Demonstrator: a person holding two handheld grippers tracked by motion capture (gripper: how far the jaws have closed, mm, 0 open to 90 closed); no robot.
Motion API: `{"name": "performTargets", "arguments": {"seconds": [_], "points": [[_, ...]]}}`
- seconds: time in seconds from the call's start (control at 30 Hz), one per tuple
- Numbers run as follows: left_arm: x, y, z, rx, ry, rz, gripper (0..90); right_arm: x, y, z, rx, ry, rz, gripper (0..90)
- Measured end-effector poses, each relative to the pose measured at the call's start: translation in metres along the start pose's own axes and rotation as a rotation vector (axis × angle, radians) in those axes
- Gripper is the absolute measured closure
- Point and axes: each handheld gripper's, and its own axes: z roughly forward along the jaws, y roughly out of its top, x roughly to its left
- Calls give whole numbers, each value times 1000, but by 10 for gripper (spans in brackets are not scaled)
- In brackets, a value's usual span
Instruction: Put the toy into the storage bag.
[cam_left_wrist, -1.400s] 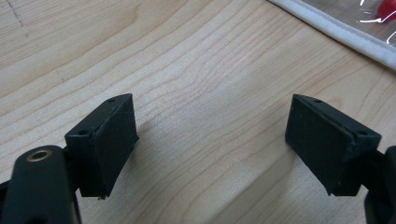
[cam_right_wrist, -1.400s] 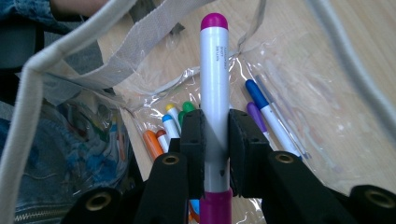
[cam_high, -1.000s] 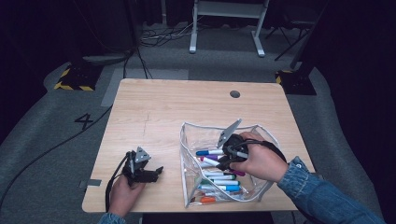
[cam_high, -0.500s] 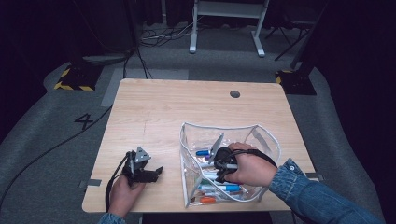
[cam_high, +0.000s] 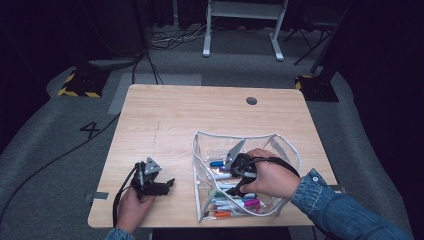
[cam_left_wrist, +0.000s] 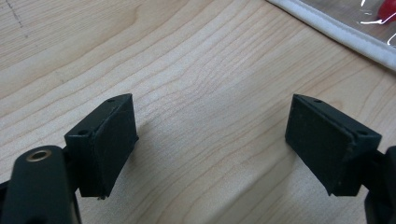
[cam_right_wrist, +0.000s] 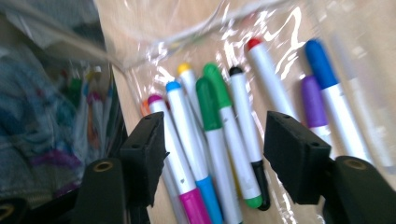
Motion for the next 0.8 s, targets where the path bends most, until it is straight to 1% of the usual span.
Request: {"name": "performTargets", "arguments": {"seconds": [0.07,0.13,0.17,0.23,0.3,0.33,0.4,0.47,0.53,0.67,0.73,0.8], "points": [[0,0,0,0,0,0,169,-2,0,-11,-50,-29,9,361],[0,0,0,0,0,0,169,-3,0,-20,-81,-52,22,352],[0,0,0,0,0,0,169,-4,-1,-27,-104,-67,32,347],[0,0,0,-2,-2,-1,169,-7,-2,-38,-136,-83,47,344],[0,0,0,-4,-1,-3,169,-8,-4,-46,-159,-101,56,342],[0,0,0,-3,-1,-1,169,-9,-5,-53,-170,-104,69,342],[0,0,0,-2,-3,-2,169,-11,-9,-64,-197,-125,90,344],[0,0,0,-2,-3,-2,169,-13,-13,-74,-219,-150,99,346],[0,0,0,-2,-2,-1,169,-16,-20,-85,-248,-178,122,347],[0,0,0,-3,-2,1,169,-24,-38,-105,-290,-232,186,351],[0,0,0,3,-10,2,168,-29,-49,-113,-309,-244,218,351],[0,0,0,3,-4,2,168,-32,-59,-120,-324,-261,250,354]]}}
